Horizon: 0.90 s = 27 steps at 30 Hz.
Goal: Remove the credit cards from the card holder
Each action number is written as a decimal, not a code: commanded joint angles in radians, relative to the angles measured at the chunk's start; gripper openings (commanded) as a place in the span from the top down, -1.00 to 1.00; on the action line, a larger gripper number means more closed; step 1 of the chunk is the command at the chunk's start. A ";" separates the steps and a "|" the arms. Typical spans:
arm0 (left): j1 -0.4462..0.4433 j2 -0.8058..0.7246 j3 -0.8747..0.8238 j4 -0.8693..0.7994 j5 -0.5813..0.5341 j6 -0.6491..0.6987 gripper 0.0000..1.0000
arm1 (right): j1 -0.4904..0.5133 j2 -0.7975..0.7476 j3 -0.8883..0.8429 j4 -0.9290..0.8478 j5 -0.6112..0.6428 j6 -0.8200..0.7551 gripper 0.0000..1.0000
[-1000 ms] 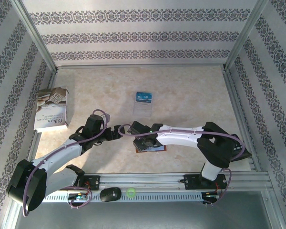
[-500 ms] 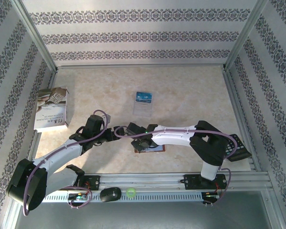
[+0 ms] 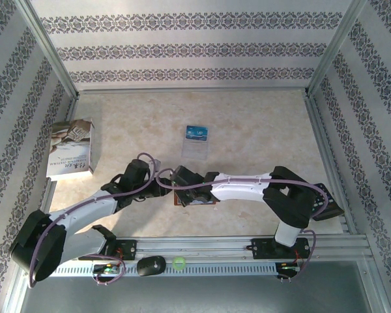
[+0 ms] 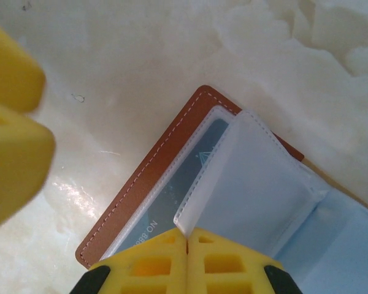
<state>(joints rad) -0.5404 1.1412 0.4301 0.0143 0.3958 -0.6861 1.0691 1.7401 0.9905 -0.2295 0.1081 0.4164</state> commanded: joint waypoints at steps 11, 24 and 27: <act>-0.085 0.190 0.012 0.233 0.021 -0.049 0.93 | -0.003 -0.094 -0.164 0.273 -0.041 0.099 1.00; -0.105 0.293 0.076 0.106 -0.037 -0.024 1.00 | -0.004 -0.114 -0.200 0.302 -0.030 0.137 1.00; -0.104 0.305 0.083 0.077 -0.055 -0.015 1.00 | -0.003 -0.131 -0.219 0.298 0.000 0.154 1.00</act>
<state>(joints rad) -0.6342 1.4338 0.4892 0.1513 0.3721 -0.7193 1.0645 1.6466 0.7906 0.0425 0.0803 0.5388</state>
